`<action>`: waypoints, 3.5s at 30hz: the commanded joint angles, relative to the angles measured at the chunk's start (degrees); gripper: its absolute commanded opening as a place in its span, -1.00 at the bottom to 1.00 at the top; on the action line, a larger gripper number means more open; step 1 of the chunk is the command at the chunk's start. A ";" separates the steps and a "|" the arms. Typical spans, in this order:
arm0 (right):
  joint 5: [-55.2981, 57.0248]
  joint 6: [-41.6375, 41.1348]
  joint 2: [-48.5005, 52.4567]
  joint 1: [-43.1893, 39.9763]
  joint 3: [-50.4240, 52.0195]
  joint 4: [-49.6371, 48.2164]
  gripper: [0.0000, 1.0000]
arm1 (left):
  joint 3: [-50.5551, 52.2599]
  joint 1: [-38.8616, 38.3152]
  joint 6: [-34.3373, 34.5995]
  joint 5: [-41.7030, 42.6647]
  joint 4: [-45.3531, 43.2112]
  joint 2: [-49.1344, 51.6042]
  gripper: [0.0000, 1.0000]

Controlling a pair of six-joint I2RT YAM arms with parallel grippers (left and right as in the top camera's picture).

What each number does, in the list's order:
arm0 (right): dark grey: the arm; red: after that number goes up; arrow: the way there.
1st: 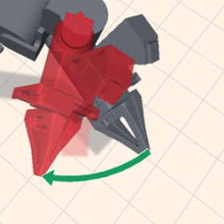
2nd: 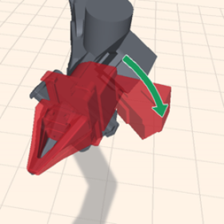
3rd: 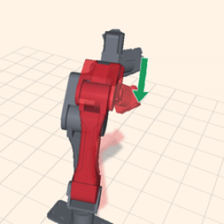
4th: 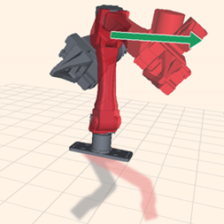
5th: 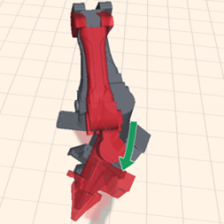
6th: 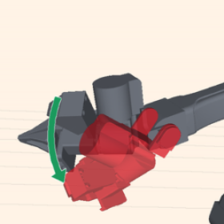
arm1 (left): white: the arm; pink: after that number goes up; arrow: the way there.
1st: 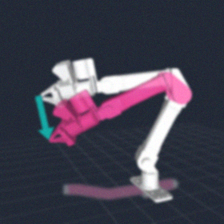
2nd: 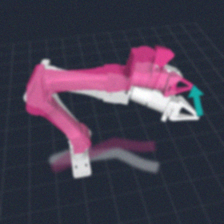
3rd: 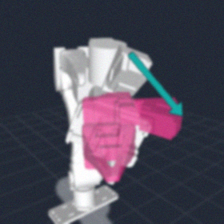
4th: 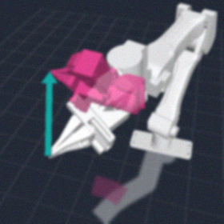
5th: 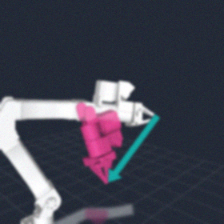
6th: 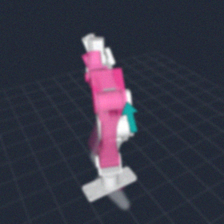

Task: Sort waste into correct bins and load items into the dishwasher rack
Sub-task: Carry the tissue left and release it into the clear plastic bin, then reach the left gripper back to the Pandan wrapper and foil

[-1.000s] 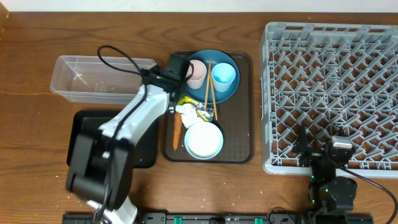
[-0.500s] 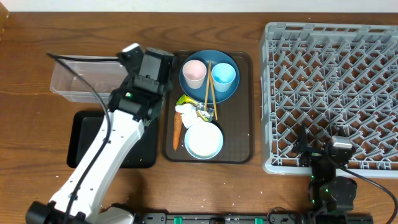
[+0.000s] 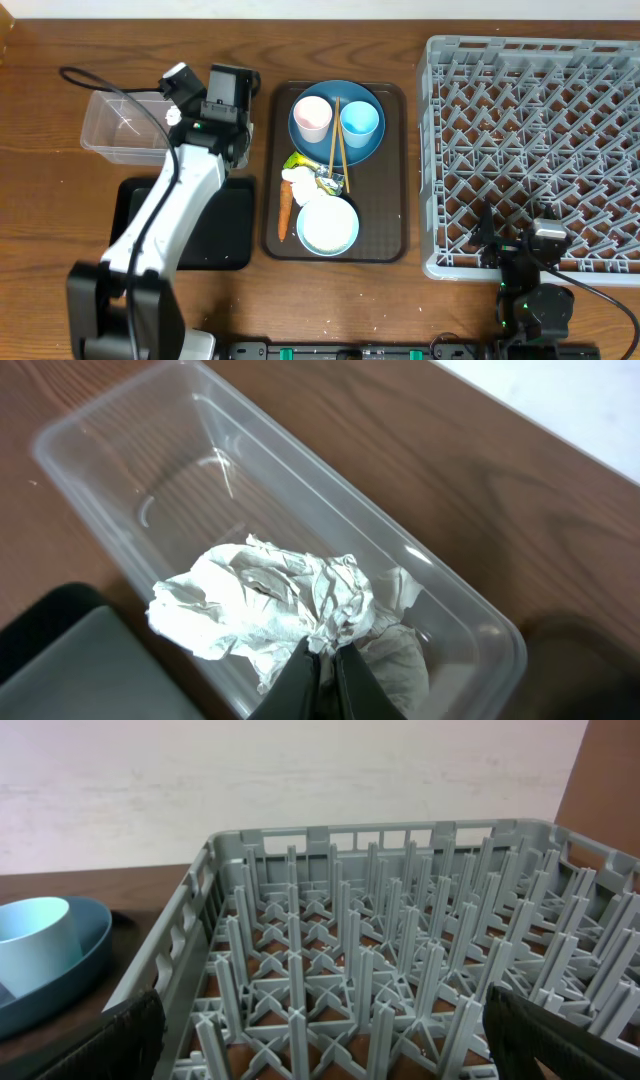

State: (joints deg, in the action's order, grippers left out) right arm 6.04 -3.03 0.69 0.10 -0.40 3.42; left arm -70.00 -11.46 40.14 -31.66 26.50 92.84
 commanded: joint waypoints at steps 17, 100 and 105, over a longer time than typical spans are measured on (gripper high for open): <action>0.39 -0.79 -0.20 0.83 0.11 0.17 0.99 | -0.09 2.29 -10.36 27.39 -2.19 5.49 -0.74; 0.39 -0.79 -0.20 0.83 0.11 0.17 0.99 | 1.49 -20.02 -25.09 32.09 4.24 9.92 -0.31; 0.39 -0.79 -0.20 0.83 0.11 0.17 0.98 | 1.49 -20.02 -25.09 32.09 4.48 9.92 -0.63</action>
State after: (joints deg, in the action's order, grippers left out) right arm 6.04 -3.03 0.69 0.10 -0.40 3.42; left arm -69.01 -31.35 15.18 1.10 30.72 102.21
